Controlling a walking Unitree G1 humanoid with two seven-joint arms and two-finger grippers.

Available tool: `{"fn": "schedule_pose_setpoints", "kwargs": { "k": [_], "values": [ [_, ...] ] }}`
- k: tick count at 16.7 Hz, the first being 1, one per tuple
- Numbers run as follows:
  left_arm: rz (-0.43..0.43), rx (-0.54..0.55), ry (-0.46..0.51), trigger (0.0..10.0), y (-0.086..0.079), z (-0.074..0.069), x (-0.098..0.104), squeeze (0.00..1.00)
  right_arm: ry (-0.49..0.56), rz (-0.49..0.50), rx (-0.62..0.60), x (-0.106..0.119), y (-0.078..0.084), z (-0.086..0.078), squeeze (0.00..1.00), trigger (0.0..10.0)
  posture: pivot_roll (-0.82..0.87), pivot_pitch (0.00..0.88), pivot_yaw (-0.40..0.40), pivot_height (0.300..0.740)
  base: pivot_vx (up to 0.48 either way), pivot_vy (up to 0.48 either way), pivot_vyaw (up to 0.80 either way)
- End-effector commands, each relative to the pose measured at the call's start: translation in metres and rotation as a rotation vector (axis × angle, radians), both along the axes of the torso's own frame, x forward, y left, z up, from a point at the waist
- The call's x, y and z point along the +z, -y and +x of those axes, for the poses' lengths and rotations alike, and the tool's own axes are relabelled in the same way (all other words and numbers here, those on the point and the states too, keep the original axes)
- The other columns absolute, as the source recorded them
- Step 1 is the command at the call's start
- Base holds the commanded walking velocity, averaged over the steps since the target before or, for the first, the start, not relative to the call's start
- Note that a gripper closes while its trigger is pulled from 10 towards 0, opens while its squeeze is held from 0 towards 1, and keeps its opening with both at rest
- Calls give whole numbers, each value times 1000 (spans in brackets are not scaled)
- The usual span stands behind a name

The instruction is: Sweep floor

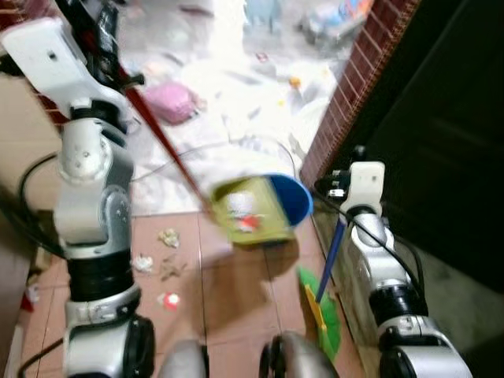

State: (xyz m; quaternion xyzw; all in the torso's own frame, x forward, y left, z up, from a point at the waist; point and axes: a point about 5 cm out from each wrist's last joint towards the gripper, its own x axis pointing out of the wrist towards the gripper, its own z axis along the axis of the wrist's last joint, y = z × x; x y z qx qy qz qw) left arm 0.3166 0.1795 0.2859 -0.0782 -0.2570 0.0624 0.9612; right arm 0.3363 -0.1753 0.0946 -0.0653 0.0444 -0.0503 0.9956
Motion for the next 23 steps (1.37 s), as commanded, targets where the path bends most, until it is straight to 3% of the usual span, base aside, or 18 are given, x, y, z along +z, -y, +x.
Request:
{"fn": "schedule_pose_setpoints", "kwargs": {
  "k": [1, 12, 22, 23],
  "values": [
    [-8, -47, 89, 10000, 12, -3, 16, 0, 5, -6, -35, 2, 12, 0, 0, 10000, -10, 108, -35, 740, 319, 0, 0],
    [82, -114, 100, 10000, 41, 8, 6, 0, -4, -7, -27, -1, 9, 0, 0, 10000, -13, 108, -36, 740, 407, 0, 0],
    [127, -93, 146, 10000, 43, 16, 12, 0, -6, -4, -33, -1, 9, 0, 0, 10000, -21, 120, -34, 740, 436, 0, 0],
    [163, -85, 159, 10000, 45, 16, 13, 0, -8, -4, -32, -2, 10, 0, 0, 10000, -22, 119, -36, 740, 0, 0, 0]
  ]
}}
